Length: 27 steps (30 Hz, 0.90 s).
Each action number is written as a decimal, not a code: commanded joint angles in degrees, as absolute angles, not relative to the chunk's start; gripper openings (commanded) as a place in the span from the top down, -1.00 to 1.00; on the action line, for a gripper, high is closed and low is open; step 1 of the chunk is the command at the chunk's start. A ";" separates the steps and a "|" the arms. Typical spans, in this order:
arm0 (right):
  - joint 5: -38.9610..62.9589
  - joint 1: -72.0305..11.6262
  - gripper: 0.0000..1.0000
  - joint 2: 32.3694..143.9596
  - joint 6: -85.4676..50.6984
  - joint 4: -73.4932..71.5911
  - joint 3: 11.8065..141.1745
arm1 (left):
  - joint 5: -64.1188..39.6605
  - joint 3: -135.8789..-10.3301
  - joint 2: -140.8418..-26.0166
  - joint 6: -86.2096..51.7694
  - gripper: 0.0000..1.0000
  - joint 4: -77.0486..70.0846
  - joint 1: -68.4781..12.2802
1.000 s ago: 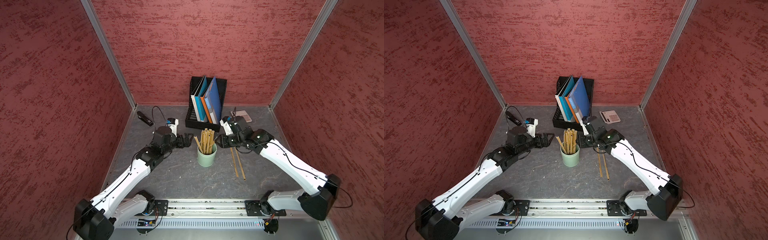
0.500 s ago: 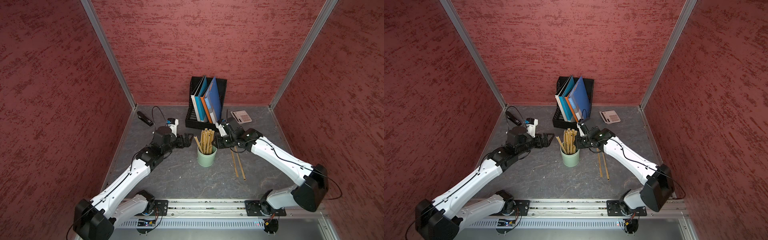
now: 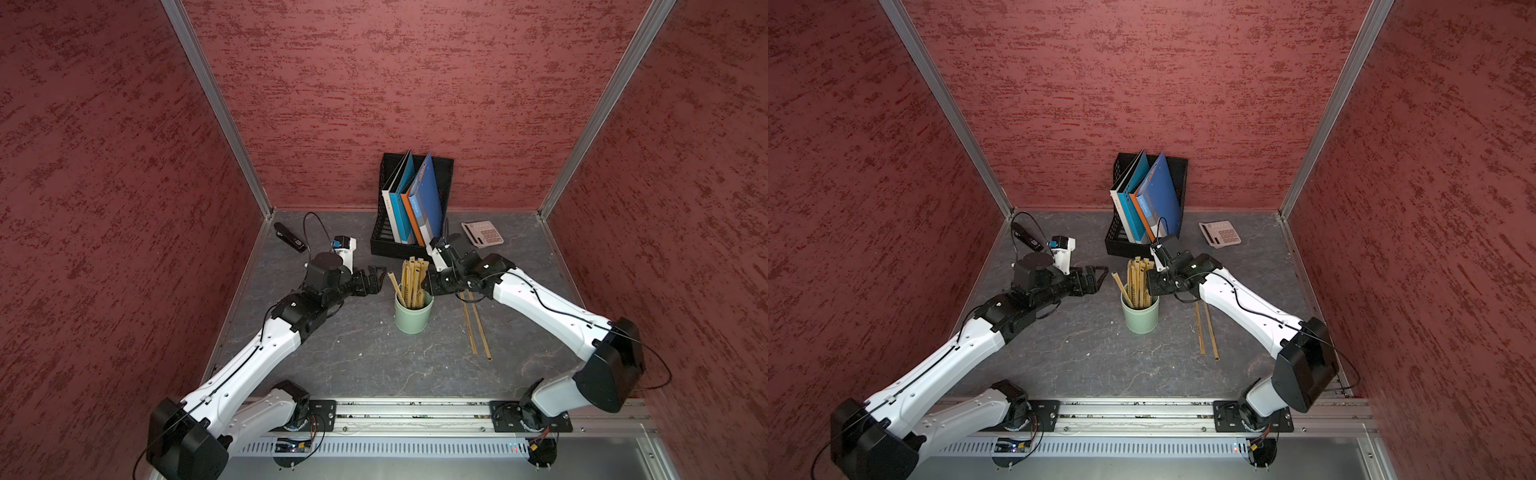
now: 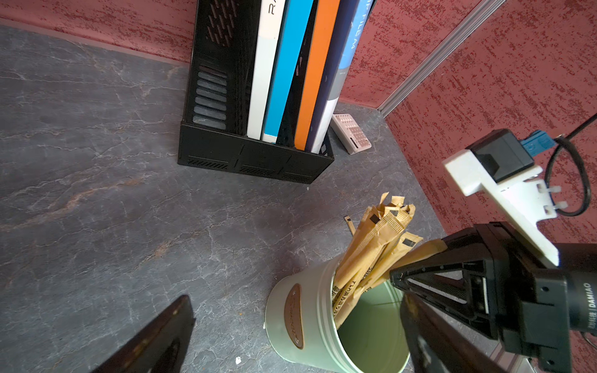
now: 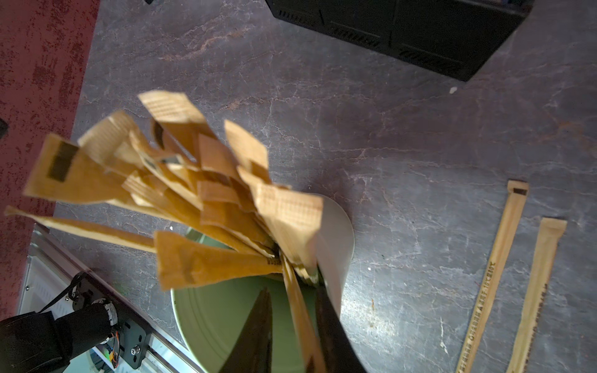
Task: Take the straws out of the storage container
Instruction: Pick up the straw from the container.
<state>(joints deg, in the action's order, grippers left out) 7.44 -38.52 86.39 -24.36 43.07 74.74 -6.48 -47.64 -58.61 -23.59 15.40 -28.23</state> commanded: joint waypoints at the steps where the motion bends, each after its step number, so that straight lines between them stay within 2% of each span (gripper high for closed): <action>1: 6.44 -38.28 0.60 87.26 -23.47 42.09 76.57 | -6.46 -48.49 -58.36 -22.64 -0.99 15.89 -27.77; 6: 6.67 -38.17 0.66 87.65 -23.25 41.79 76.73 | -6.43 -48.53 -58.35 -22.63 -1.00 16.00 -27.68; 20: 7.37 -37.55 0.68 88.77 -23.36 40.18 77.17 | -6.10 -47.99 -57.14 -22.41 -0.99 16.95 -27.41; 27: 7.32 -37.53 0.85 87.03 -23.64 41.05 78.16 | -5.93 -47.86 -56.57 -22.32 -0.99 17.03 -27.02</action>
